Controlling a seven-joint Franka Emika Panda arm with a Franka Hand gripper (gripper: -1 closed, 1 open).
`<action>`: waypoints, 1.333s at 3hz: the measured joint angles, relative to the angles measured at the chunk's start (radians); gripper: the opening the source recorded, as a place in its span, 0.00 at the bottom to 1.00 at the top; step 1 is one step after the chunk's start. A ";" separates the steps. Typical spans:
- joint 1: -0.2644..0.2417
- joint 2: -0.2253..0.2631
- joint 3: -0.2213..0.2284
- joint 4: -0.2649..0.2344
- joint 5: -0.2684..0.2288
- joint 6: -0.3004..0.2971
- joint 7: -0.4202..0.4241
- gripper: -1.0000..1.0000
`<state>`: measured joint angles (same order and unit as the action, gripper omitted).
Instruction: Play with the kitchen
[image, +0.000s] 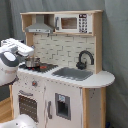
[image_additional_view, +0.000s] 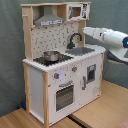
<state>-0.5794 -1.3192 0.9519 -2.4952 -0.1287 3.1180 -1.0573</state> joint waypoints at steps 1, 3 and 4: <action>0.000 0.032 -0.030 0.013 0.000 0.002 -0.090 1.00; -0.020 0.129 -0.052 0.034 0.000 0.027 -0.290 1.00; -0.054 0.172 -0.056 0.060 0.000 0.047 -0.371 1.00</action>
<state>-0.6333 -1.1473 0.8958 -2.4351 -0.1288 3.1648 -1.4279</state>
